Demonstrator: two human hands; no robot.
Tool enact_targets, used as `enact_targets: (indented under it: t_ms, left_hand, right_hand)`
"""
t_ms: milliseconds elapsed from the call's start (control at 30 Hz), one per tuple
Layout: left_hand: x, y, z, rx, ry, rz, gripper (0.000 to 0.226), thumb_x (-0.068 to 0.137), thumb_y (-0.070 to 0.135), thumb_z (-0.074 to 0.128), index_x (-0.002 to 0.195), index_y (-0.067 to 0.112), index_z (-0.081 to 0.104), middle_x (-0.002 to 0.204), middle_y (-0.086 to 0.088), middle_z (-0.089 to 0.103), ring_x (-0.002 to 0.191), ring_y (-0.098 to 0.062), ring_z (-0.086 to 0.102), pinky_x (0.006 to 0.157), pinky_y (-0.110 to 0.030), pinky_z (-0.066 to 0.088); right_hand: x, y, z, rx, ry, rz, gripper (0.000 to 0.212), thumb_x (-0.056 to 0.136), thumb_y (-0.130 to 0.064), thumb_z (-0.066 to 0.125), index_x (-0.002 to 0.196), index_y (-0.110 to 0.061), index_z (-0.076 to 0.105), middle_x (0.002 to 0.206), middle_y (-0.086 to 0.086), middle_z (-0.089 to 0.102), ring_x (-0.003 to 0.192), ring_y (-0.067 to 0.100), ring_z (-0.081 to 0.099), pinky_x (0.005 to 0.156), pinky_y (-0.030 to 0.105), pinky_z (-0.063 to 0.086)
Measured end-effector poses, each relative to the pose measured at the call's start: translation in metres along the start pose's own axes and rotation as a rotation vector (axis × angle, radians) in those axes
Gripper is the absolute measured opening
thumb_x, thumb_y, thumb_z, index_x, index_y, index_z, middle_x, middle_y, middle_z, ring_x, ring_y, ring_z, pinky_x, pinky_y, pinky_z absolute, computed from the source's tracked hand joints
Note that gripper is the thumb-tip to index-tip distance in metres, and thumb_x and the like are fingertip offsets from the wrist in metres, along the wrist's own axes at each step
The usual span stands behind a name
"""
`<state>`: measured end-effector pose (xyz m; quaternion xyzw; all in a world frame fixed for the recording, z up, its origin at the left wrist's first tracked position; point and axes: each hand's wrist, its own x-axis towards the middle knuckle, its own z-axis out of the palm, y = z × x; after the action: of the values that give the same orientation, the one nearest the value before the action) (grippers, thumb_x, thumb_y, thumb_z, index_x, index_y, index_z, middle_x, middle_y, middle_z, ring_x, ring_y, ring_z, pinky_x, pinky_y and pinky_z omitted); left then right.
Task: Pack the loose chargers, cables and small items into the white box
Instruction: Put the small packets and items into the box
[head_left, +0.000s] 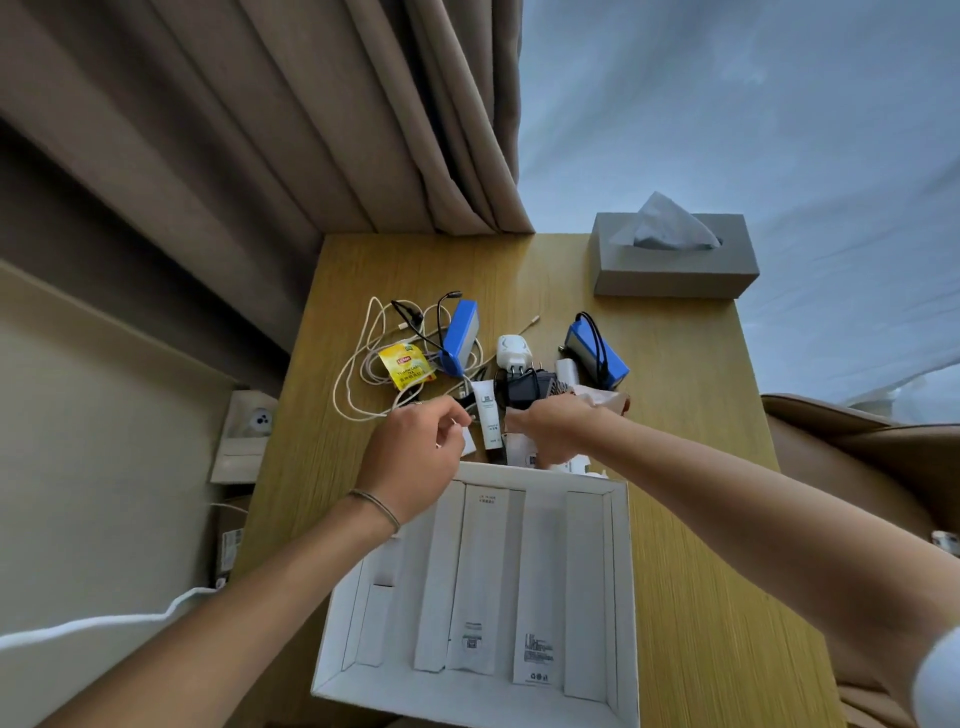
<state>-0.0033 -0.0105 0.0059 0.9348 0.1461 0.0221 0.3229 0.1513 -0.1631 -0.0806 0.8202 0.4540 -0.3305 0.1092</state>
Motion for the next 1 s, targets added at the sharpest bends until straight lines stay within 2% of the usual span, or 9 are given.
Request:
enact_targets:
  t_ms: [133,267,400,500,567,667,800,900,1000]
  left_hand:
    - [0.009,-0.008,0.005,0.022,-0.049,-0.071,0.016,0.088,0.013,0.058,0.088,0.023,0.071,0.071,0.007,0.066,0.068,-0.011,0.062,0.061,-0.036,0.056]
    - [0.023,-0.020,0.008,0.074,-0.135,-0.147,0.015,0.089,0.016,0.058,0.088,0.025,0.069,0.078,0.008,0.068,0.074,-0.011,0.063,0.065,-0.034,0.057]
    - [0.045,-0.033,0.013,0.138,-0.221,-0.209,0.017,0.090,0.014,0.055,0.088,0.026,0.067,0.080,0.006,0.067,0.072,-0.012,0.064,0.061,-0.030,0.055]
    - [0.061,-0.042,0.021,0.184,-0.287,-0.263,0.016,0.090,0.010,0.060,0.091,0.025,0.067,0.087,0.005,0.066,0.079,-0.013,0.065,0.071,-0.034,0.059]
    - [0.070,-0.049,0.028,0.233,-0.329,-0.277,0.016,0.088,0.009,0.064,0.094,0.024,0.068,0.094,0.004,0.068,0.088,-0.016,0.064,0.079,-0.037,0.058]
    - [0.078,-0.057,0.038,0.325,-0.397,-0.241,0.018,0.087,0.010,0.065,0.098,0.024,0.067,0.102,0.002,0.067,0.092,-0.017,0.061,0.074,-0.030,0.052]
    - [0.084,-0.058,0.049,0.485,-0.478,-0.158,0.021,0.086,0.020,0.067,0.106,0.027,0.065,0.106,0.002,0.065,0.091,-0.017,0.057,0.069,-0.028,0.044]
    - [0.090,-0.055,0.054,0.584,-0.513,-0.112,0.027,0.081,0.036,0.073,0.103,0.027,0.063,0.105,0.002,0.065,0.095,-0.019,0.059,0.068,-0.031,0.045]
    - [0.093,-0.052,0.059,0.661,-0.570,-0.079,0.050,0.070,0.058,0.077,0.100,0.027,0.054,0.101,0.003,0.060,0.089,-0.018,0.056,0.066,-0.033,0.043]
  right_hand:
    - [0.003,0.006,0.001,0.006,0.037,-0.033,0.028,0.080,-0.035,0.080,0.095,-0.018,0.063,0.083,-0.001,0.063,0.072,0.019,0.059,0.048,0.028,0.039]
    - [0.004,0.011,0.004,0.197,0.077,-0.003,0.038,0.078,-0.034,0.080,0.066,-0.028,0.045,0.072,-0.008,0.054,0.064,0.013,0.048,0.053,0.028,0.037]
    - [-0.003,0.018,0.002,0.475,0.180,0.035,0.030,0.081,-0.018,0.076,0.073,-0.029,0.049,0.079,-0.004,0.060,0.074,0.020,0.057,0.063,0.037,0.050]
    - [-0.013,0.023,-0.003,0.765,0.312,0.082,0.016,0.088,-0.016,0.073,0.090,-0.022,0.058,0.089,-0.002,0.064,0.081,0.021,0.065,0.069,0.035,0.056]
    - [-0.021,0.024,-0.009,0.954,0.409,0.165,0.018,0.091,-0.019,0.070,0.106,-0.023,0.061,0.091,-0.009,0.062,0.080,0.012,0.065,0.059,0.027,0.054]
    - [-0.036,0.024,-0.019,1.295,0.494,0.242,0.028,0.094,-0.018,0.067,0.119,-0.030,0.063,0.095,-0.006,0.065,0.077,0.012,0.066,0.056,0.023,0.048]
    - [-0.055,0.021,-0.025,1.737,0.428,0.237,0.040,0.093,-0.015,0.068,0.130,-0.030,0.061,0.113,0.001,0.066,0.093,0.022,0.072,0.075,0.039,0.062]
    - [-0.062,0.019,-0.025,1.818,0.376,0.221,0.053,0.085,-0.012,0.077,0.132,-0.031,0.060,0.124,0.003,0.057,0.108,0.027,0.069,0.094,0.047,0.058]
    - [-0.066,0.017,-0.025,1.883,0.333,0.212,0.066,0.078,-0.004,0.081,0.134,-0.032,0.060,0.119,-0.001,0.054,0.107,0.029,0.069,0.085,0.042,0.060]
